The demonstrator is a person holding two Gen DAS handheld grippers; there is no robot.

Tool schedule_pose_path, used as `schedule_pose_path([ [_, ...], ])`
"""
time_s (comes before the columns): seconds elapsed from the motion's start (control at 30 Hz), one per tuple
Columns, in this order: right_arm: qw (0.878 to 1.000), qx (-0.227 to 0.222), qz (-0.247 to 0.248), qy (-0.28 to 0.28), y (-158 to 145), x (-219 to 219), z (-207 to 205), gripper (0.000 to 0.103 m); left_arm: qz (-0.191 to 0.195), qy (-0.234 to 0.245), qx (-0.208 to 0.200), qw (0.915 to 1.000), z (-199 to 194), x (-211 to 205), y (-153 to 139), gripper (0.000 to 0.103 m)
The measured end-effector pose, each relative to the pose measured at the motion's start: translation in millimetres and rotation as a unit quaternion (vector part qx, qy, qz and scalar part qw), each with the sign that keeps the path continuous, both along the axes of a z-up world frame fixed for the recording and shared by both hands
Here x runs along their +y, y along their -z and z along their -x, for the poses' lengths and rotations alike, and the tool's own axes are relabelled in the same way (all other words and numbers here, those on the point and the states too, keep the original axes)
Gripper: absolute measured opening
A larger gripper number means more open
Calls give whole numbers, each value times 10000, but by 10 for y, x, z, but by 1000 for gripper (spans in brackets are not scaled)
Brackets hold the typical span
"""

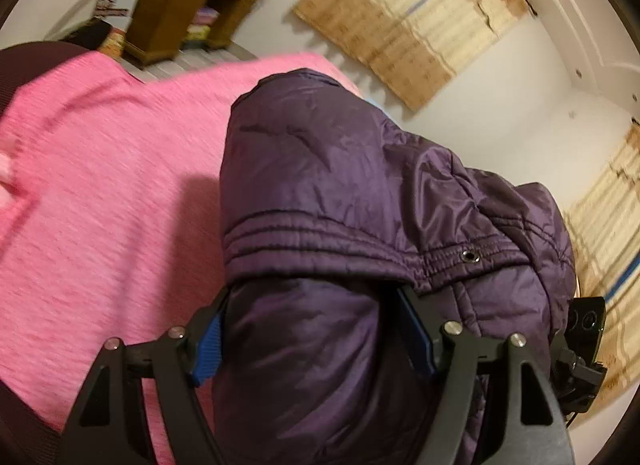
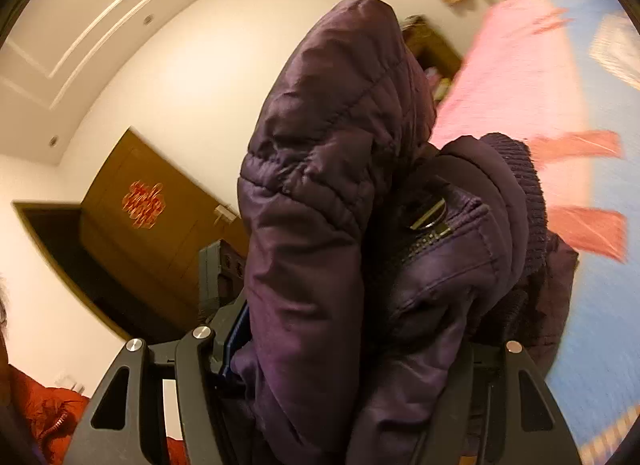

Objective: Fold large clothes

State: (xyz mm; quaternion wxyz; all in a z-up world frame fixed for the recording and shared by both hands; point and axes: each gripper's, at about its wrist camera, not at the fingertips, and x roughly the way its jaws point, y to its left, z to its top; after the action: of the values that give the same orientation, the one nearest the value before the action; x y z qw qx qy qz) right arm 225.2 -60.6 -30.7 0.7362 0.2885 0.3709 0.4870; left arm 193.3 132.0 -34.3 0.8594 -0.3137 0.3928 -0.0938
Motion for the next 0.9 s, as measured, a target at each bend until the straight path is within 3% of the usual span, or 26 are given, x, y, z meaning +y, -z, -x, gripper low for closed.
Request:
schedule_pose_path([
  [0.1, 9988, -169, -124, -434, -80, 390, -191, 64, -56, -481, -166, 9987, 31, 384, -86, 76],
  [0.23, 9927, -391, -205, -1123, -102, 1034, -602, 63, -476, -1140, -287, 9919, -16, 659, -141, 76],
  [0.33, 9886, -428, -222, -1427, 85, 1489, -931, 61, -785, -1636, -159, 9833, -131, 898, -13, 76],
  [0.43, 9889, -279, -124, -1455, 450, 1869, -1267, 59, -890, -2023, 256, 9749, -334, 1092, 297, 76],
  [0.53, 9917, -5, 48, -1284, 853, 1815, -1520, 59, -851, -2242, 389, 9700, -441, 1234, 475, 76],
  [0.67, 9926, 286, 51, -1179, 1034, 1791, -1676, 59, -1166, -2207, 450, 9673, -624, 1085, 490, 79],
  [0.83, 9916, 807, 140, -1004, 1129, 1771, -1811, 74, -1474, -2171, 476, 9638, -637, 1140, 447, 84],
  [0.9, 9911, 882, 319, -946, 1050, 1764, -1841, 75, -1577, -2114, 445, 9636, -547, 1202, 412, 85],
])
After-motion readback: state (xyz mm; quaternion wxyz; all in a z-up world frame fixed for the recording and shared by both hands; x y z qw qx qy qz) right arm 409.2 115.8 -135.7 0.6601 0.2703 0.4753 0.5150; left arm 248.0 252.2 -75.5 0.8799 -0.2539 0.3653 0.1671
